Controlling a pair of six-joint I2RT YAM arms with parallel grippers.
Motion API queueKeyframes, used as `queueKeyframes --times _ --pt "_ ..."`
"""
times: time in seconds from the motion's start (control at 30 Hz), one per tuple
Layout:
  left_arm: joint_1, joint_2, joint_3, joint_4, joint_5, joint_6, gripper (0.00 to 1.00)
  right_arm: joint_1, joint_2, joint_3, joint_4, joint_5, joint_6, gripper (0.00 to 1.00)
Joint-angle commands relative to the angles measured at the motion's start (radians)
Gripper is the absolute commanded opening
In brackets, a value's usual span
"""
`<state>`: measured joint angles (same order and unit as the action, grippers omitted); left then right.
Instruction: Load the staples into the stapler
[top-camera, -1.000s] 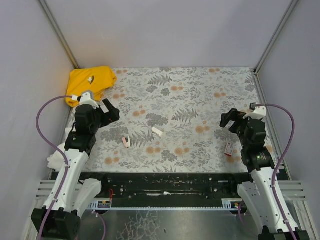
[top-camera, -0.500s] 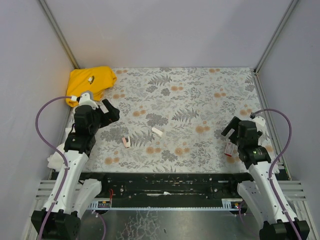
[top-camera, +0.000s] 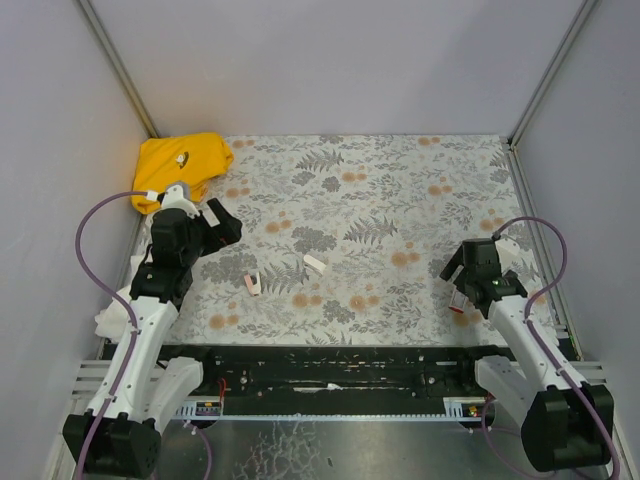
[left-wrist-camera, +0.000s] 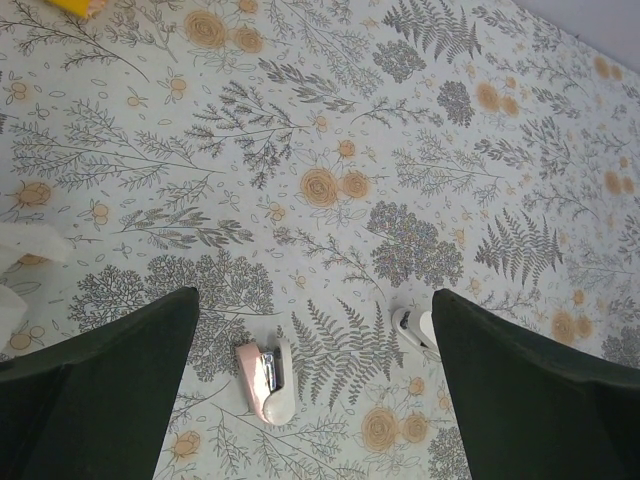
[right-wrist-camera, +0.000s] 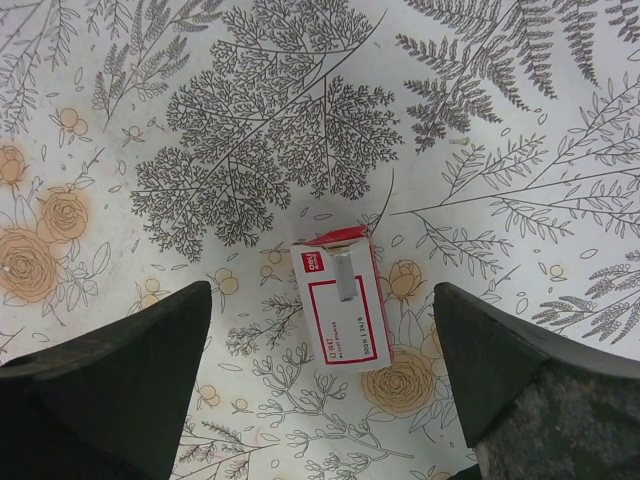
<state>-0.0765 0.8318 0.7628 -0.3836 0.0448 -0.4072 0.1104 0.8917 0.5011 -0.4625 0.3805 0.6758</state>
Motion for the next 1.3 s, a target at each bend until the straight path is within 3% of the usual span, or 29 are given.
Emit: queueKeyframes --times 0.0,0.17,0.63,0.97,1.27 --pt "0.009 0.002 0.026 -0.009 0.023 -0.006 1.00 0.004 0.032 0.005 0.029 -0.010 0.021 0.98" --pt "0.009 0.007 0.029 -0.012 0.035 -0.006 1.00 0.004 0.099 0.002 0.029 -0.048 0.024 0.93" --pt "0.007 0.018 0.029 -0.014 0.043 -0.008 1.00 0.005 0.209 -0.014 0.091 -0.135 -0.012 0.68" --pt "0.009 0.027 0.031 -0.015 0.046 -0.007 1.00 0.005 0.243 -0.009 0.096 -0.173 -0.027 0.62" --pt "0.008 0.030 0.030 -0.015 0.047 -0.008 1.00 0.006 0.233 -0.005 0.081 -0.197 -0.024 0.69"
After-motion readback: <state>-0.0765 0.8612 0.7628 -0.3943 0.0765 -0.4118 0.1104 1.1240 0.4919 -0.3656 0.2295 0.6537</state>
